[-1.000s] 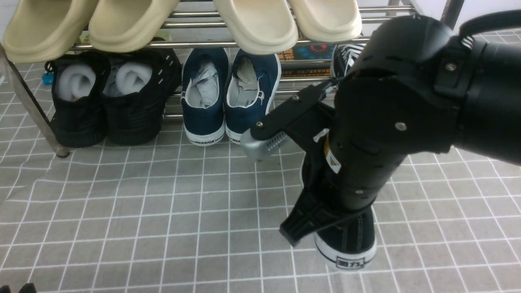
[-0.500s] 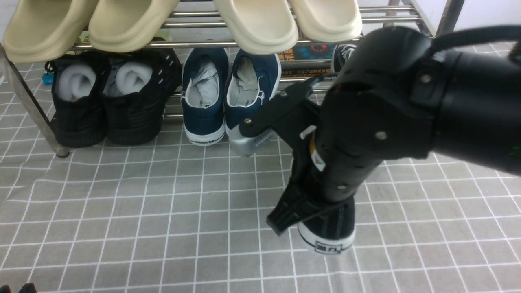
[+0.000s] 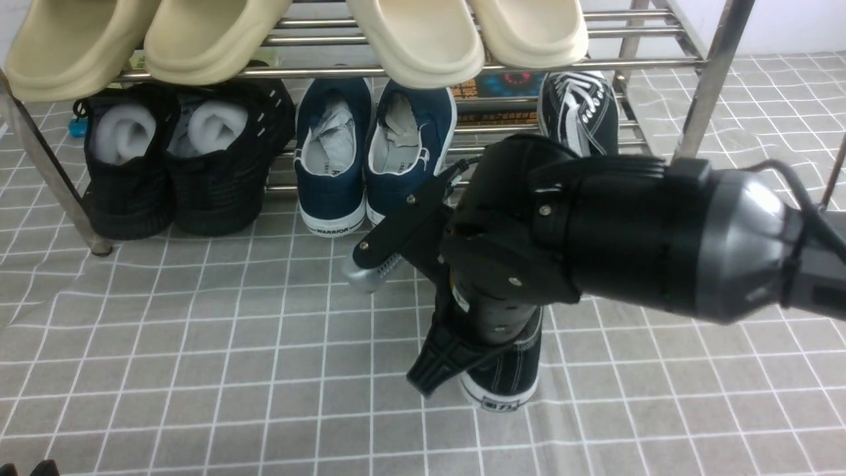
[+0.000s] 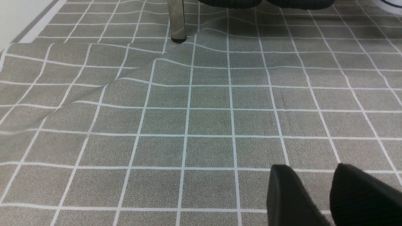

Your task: Take the shoes off the shelf with your hand from the grey coffee tablecloth.

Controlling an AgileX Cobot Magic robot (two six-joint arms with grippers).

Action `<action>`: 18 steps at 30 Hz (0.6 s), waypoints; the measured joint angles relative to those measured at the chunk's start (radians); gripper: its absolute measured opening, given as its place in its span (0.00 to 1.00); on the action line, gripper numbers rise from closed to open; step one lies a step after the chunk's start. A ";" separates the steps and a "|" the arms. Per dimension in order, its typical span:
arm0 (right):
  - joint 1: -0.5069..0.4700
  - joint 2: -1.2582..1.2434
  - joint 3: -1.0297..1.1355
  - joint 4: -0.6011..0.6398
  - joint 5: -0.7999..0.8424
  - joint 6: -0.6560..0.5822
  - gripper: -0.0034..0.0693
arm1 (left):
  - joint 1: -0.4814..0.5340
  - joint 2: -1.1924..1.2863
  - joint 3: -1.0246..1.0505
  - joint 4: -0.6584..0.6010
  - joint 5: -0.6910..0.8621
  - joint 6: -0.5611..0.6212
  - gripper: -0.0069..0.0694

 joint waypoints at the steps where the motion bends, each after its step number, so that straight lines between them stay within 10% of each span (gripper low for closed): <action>1: -0.001 0.000 -0.003 0.008 0.006 0.000 0.38 | 0.000 0.000 0.000 0.000 0.000 0.000 0.40; 7: -0.006 -0.028 -0.103 -0.006 0.184 -0.007 0.46 | 0.000 0.000 0.000 0.000 0.000 0.000 0.40; 14: -0.170 -0.069 -0.223 -0.070 0.192 0.003 0.05 | 0.000 0.000 0.000 0.000 0.000 0.000 0.40; 18: -0.280 -0.042 -0.233 -0.066 0.117 0.012 0.05 | 0.000 0.000 0.000 0.000 0.000 0.000 0.40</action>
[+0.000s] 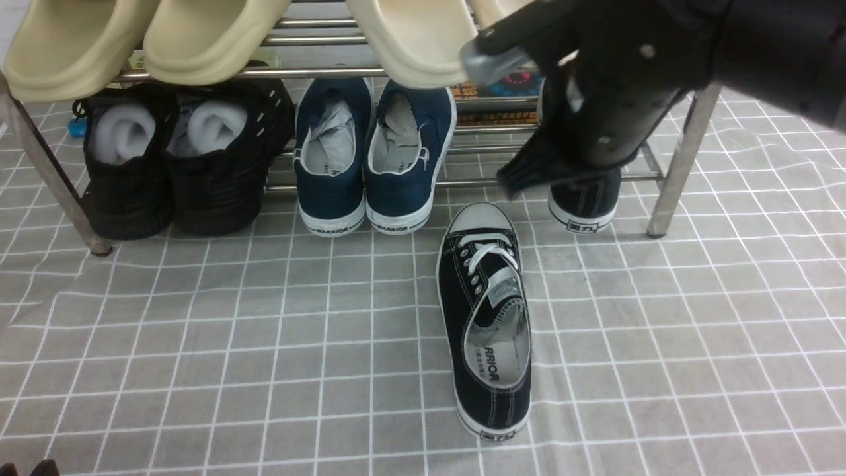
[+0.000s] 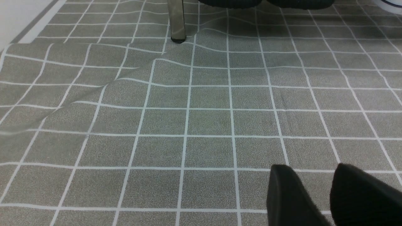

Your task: Take the shoes off the shelf with your hand from the grey coffee tablecloth.

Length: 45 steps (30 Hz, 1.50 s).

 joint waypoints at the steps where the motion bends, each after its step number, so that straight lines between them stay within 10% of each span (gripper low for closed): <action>1: -0.017 0.008 0.000 0.003 -0.012 0.001 0.08 | 0.000 0.000 0.000 0.000 0.000 0.000 0.40; 10: -0.120 0.095 0.000 0.006 -0.159 0.002 0.60 | 0.000 0.000 0.000 0.000 0.000 0.000 0.40; 16: -0.129 0.155 0.000 -0.037 -0.258 0.005 0.70 | 0.000 0.000 0.000 0.000 0.000 0.000 0.40; 27: -0.129 0.239 0.000 -0.094 -0.301 0.006 0.53 | 0.000 0.000 0.000 0.000 0.000 0.000 0.40; 33: -0.116 0.221 -0.001 -0.059 -0.211 0.005 0.07 | 0.000 0.000 0.000 0.000 0.000 0.000 0.40; 45: 0.073 -0.102 0.122 0.106 0.134 -0.017 0.06 | 0.000 0.000 0.000 0.000 0.000 0.000 0.40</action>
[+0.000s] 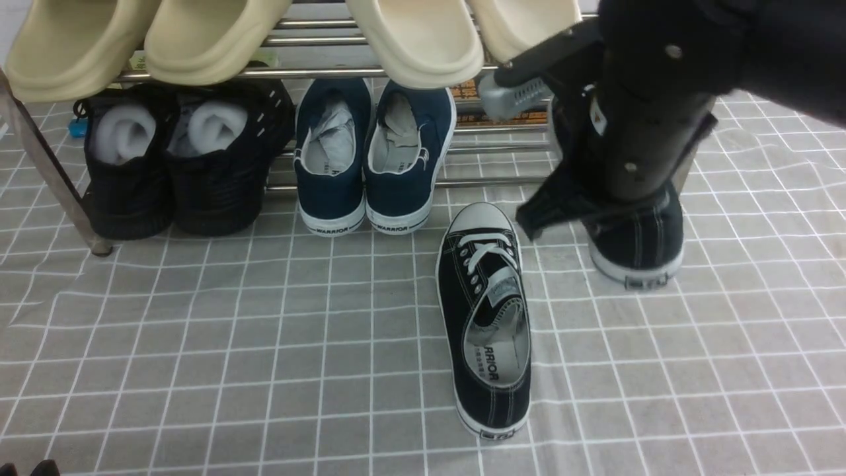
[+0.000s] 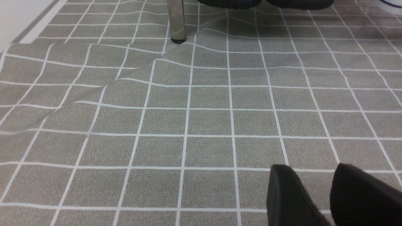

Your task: Take the shoes off the shelf with your hand from the grey coffee tablecloth.

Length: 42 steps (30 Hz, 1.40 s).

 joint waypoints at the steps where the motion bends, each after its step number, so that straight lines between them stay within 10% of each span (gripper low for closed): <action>1: 0.003 -0.004 0.000 0.000 0.000 0.001 0.06 | 0.000 0.000 0.000 0.000 0.000 0.000 0.40; 12: 0.056 -0.044 0.336 0.032 -0.224 0.058 0.06 | 0.000 0.000 0.000 0.000 0.000 0.000 0.40; 42: -0.046 0.086 0.357 0.097 -0.354 0.206 0.06 | 0.000 0.000 0.000 0.000 0.000 0.000 0.40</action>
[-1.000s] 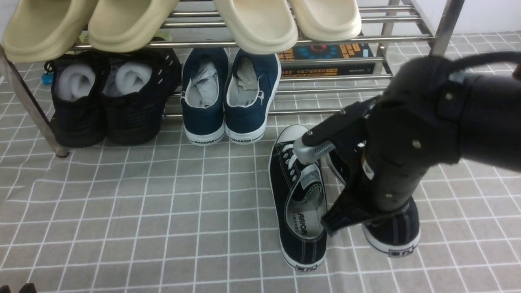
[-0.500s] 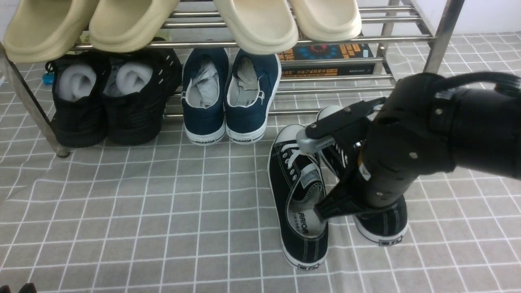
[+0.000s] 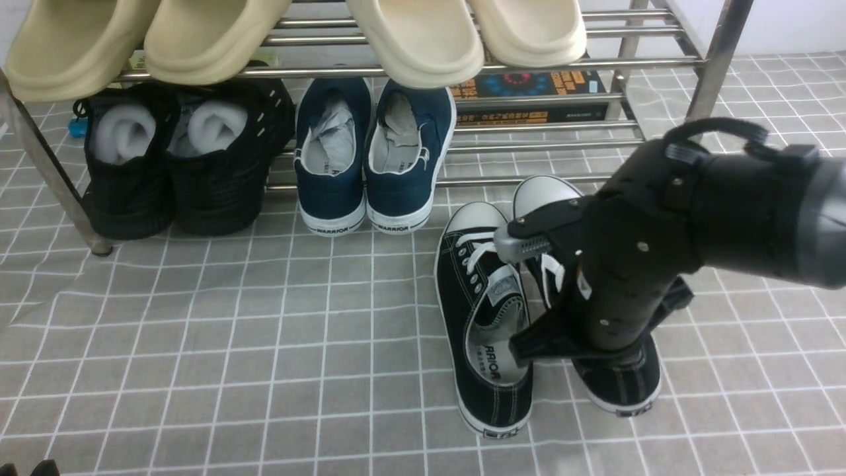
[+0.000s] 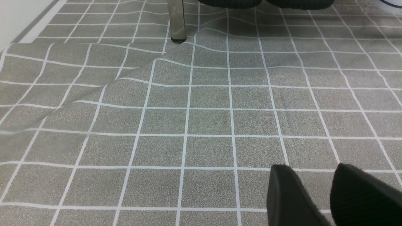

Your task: Take the shoes off the shelf with your hand from the grey coffee tablecloth.

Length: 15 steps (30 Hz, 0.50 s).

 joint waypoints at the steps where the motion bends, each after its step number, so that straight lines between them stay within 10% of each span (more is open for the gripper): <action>1: 0.000 0.007 0.000 0.004 -0.003 0.001 0.06 | 0.000 0.000 0.000 0.000 0.000 0.000 0.40; 15: -0.010 0.015 -0.004 0.143 -0.083 0.027 0.13 | 0.000 0.000 0.000 0.000 0.000 0.000 0.40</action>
